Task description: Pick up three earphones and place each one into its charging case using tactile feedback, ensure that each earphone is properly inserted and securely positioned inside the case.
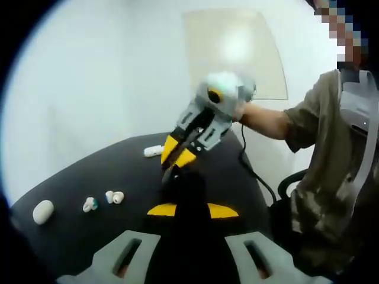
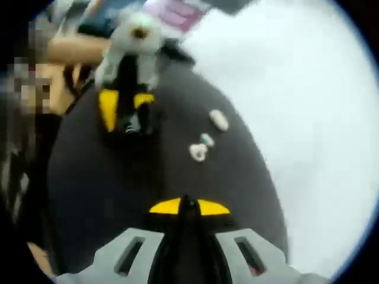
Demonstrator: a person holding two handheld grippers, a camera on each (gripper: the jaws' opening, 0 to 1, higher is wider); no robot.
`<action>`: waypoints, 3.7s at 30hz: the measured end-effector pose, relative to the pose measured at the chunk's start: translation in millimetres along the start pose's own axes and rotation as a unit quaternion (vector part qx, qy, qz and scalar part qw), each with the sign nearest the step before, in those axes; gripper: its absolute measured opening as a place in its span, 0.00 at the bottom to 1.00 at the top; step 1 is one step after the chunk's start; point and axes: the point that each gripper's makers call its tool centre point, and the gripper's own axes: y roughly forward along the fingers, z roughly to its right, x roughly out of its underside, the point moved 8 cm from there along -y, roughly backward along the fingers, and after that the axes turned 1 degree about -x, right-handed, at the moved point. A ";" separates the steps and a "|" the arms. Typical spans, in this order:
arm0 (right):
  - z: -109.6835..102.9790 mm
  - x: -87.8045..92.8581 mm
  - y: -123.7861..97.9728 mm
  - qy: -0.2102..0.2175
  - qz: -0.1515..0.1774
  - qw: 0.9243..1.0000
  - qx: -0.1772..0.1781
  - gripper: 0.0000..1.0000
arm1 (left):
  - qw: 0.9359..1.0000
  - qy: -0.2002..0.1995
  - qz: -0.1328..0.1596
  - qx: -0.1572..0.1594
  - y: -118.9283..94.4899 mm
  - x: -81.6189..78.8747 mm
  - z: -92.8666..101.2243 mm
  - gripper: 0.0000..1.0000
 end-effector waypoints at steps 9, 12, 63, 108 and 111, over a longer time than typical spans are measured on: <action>-0.3 -6.3 -9.8 0.091 0.053 0.992 -0.073 0.19 | 1.000 0.002 0.000 0.000 -0.5 0.3 0.1 0.14; 11.7 -0.9 -19.1 0.117 0.084 0.984 -0.105 0.22 | 1.000 0.002 0.000 0.000 -0.5 0.3 0.1 0.14; -16.3 -39.4 -18.8 -0.062 0.349 0.928 0.118 0.13 | 1.000 -0.011 -0.001 0.002 0.3 0.2 -0.9 0.14; -27.6 -38.9 -28.4 -0.144 0.254 0.945 0.150 0.13 | 1.000 -0.011 -0.001 0.002 -0.4 0.2 0.6 0.14; -32.4 -42.3 -28.7 -0.183 0.232 0.942 0.161 0.13 | 1.000 -0.011 -0.001 0.002 -0.5 0.3 0.4 0.14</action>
